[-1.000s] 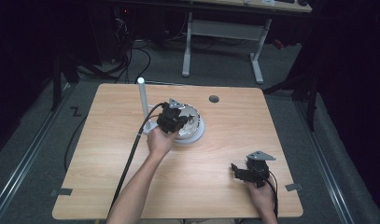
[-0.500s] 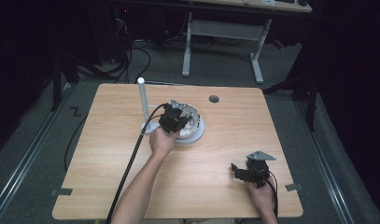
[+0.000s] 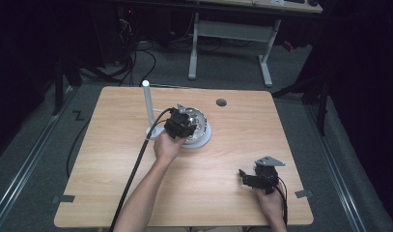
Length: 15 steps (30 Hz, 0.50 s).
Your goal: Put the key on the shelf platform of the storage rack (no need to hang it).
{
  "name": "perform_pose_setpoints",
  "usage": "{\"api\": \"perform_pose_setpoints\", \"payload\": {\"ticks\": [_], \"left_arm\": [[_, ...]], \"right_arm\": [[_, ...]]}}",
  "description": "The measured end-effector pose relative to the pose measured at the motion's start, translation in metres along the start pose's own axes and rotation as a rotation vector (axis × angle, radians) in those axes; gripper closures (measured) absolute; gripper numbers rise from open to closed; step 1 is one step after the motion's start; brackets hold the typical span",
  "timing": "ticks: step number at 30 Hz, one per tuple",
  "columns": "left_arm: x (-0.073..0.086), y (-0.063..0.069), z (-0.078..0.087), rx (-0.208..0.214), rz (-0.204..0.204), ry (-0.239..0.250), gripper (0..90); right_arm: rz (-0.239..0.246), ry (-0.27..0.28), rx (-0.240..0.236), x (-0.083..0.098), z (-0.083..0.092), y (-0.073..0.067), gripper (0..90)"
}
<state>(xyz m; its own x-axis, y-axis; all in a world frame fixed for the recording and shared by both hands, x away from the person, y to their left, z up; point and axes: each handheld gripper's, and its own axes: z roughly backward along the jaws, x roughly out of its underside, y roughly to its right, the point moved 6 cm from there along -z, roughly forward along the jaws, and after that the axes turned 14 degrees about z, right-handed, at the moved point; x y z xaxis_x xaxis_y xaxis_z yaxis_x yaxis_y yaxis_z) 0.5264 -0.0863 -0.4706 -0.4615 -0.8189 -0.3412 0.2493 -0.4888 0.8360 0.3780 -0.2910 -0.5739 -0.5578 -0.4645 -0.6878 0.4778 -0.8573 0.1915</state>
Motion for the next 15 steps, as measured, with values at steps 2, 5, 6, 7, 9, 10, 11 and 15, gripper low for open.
{"api": "perform_pose_setpoints", "payload": {"ticks": [2, 5, 6, 7, 9, 10, 11, 15], "left_arm": [[-0.001, 0.001, 0.003, 0.008, -0.001, 0.01, 54.7], [-0.003, 0.001, 0.008, 0.021, 0.01, 0.015, 51.5], [-0.005, 0.001, 0.01, 0.021, 0.019, 0.015, 50.8], [-0.007, 0.0, 0.012, 0.025, 0.021, 0.016, 50.1], [-0.011, -0.002, 0.015, 0.022, 0.025, 0.02, 48.9], [-0.013, -0.003, 0.017, 0.025, 0.034, 0.023, 48.6], [-0.015, -0.004, 0.02, 0.029, 0.037, 0.023, 48.3], [-0.023, -0.007, 0.032, 0.04, 0.056, 0.033, 47.1]], "right_arm": [[0.0, 0.0, 0.0, 0.0, 0.0, 0.0, 22.2], [0.0, 0.0, 0.001, 0.0, 0.0, 0.0, 22.2], [0.0, -0.001, -0.001, 0.0, 0.0, 0.0, 22.2], [0.001, -0.001, 0.0, 0.0, 0.0, 0.0, 22.2], [-0.001, -0.001, 0.001, 0.0, 0.0, 0.0, 22.2], [0.0, 0.0, 0.001, 0.0, 0.0, 0.0, 22.2], [0.0, 0.0, 0.001, 0.0, 0.0, 0.0, 22.2], [0.0, -0.001, 0.001, 0.0, 0.0, 0.0, 22.2]]}}
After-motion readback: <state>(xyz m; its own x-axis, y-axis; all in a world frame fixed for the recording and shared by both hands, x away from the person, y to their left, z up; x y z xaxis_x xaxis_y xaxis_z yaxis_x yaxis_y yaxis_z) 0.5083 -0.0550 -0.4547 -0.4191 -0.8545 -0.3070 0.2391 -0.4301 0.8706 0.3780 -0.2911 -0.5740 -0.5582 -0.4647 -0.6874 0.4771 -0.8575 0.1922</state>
